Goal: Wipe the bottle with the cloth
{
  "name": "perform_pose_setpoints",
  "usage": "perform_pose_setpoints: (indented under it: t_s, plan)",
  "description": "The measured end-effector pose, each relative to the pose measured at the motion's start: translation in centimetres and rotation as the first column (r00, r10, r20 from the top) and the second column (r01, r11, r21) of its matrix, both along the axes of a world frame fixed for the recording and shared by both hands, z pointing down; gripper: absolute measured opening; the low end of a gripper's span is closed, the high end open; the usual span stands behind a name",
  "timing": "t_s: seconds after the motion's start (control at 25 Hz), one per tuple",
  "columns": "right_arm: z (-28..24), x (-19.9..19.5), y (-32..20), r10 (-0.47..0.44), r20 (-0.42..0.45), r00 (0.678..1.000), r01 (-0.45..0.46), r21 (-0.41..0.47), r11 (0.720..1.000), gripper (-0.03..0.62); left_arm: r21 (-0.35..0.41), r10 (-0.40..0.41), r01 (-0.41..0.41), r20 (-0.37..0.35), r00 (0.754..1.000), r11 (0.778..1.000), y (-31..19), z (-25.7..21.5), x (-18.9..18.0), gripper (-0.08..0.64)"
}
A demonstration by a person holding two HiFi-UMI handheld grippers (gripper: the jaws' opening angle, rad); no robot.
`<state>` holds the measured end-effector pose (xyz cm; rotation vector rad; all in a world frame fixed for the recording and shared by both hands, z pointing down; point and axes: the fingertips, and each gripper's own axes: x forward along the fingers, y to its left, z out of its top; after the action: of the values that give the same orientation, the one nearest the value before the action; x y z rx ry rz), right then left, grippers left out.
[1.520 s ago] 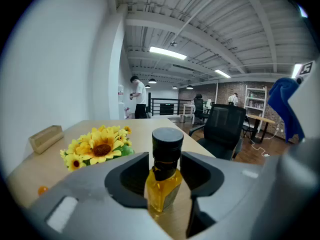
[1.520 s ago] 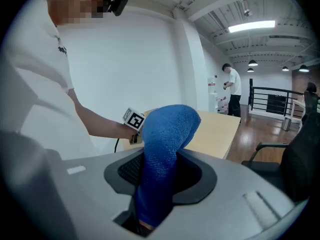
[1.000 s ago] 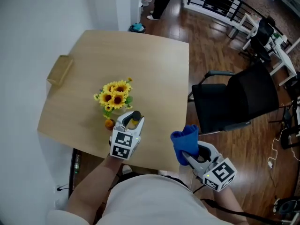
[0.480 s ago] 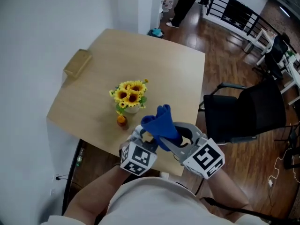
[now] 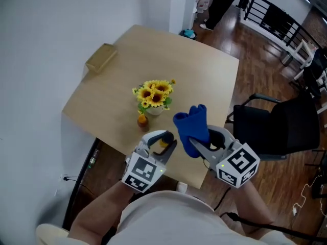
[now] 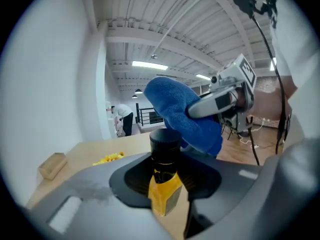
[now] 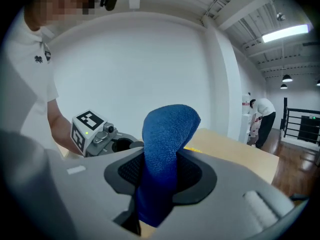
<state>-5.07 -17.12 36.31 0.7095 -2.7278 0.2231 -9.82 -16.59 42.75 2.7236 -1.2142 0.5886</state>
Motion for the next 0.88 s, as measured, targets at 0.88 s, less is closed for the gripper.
perform_pose_setpoints:
  t_s: [0.88]
  plan:
    - [12.4,6.9,1.7,0.062,0.053,0.997,-0.050,-0.201,0.978,0.147,-0.049,-0.068,0.058,-0.234,0.970,0.997,1.3,-10.1,2.6,0.150]
